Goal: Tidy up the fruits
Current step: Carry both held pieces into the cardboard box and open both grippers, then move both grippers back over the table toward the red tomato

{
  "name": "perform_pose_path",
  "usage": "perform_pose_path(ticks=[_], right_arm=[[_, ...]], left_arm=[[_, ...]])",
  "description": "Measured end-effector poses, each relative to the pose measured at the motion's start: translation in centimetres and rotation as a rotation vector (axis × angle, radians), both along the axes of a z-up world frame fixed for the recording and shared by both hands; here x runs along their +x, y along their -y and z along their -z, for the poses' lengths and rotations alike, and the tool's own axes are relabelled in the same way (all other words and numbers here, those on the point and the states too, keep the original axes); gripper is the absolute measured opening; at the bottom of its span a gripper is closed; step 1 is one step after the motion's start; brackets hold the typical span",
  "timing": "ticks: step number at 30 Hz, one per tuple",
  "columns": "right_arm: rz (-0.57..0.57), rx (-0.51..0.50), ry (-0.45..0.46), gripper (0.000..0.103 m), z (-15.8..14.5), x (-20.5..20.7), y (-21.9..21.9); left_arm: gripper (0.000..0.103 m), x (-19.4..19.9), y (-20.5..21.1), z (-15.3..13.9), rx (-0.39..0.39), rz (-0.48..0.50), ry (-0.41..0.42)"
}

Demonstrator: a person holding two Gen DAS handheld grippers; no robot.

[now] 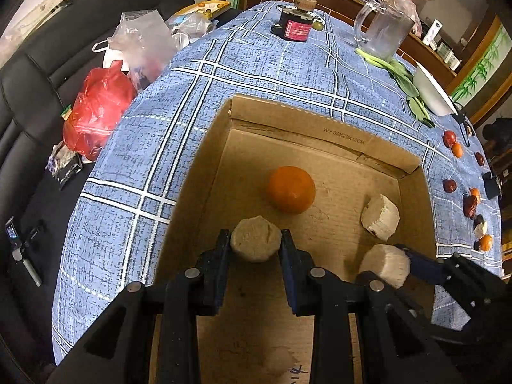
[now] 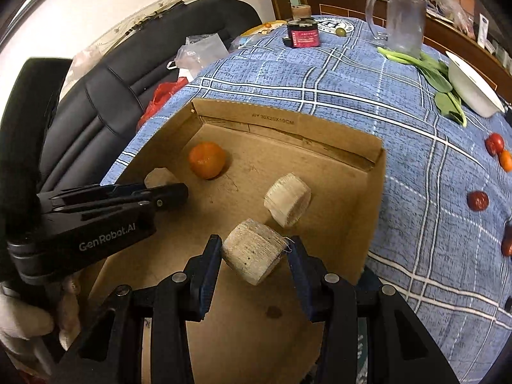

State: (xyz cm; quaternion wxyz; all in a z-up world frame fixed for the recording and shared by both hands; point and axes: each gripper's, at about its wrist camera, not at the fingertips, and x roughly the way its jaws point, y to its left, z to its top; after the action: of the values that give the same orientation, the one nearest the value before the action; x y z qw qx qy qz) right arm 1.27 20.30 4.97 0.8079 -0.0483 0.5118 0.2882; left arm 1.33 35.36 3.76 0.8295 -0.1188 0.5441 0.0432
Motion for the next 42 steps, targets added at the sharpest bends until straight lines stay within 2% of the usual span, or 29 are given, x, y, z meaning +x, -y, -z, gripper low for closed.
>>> perform_pose_path(ticks=[5,10,12,16,19,31,42], right_arm=[[-0.011,-0.022,0.006,0.047,0.4,-0.2,-0.8],[0.003,-0.025,0.000,0.047,0.5,0.0,-0.9],[0.013,-0.019,-0.010,0.048,0.5,0.1,-0.7],[0.047,-0.001,0.003,0.058,-0.3,0.0,0.2],[0.068,0.009,0.026,0.060,-1.2,-0.2,0.9],[0.171,0.057,0.030,0.063,-2.8,-1.1,5.5],[0.273,0.111,0.043,0.063,-4.2,-2.5,13.3]], left_arm=[[0.030,-1.0,-1.6,-1.7,-0.081,-0.063,0.047],[0.047,-3.1,-3.4,-4.5,-0.109,-0.140,0.128],[0.047,-3.6,-4.0,-4.9,-0.123,-0.165,0.140],[0.047,-4.6,-5.0,-5.7,-0.135,-0.206,0.155],[0.047,-5.0,-5.1,-5.9,-0.142,-0.219,0.159],[0.047,-4.9,-1.2,-6.9,-0.147,-0.170,0.167],[0.047,-4.5,5.9,-8.7,-0.136,-0.080,0.193]])
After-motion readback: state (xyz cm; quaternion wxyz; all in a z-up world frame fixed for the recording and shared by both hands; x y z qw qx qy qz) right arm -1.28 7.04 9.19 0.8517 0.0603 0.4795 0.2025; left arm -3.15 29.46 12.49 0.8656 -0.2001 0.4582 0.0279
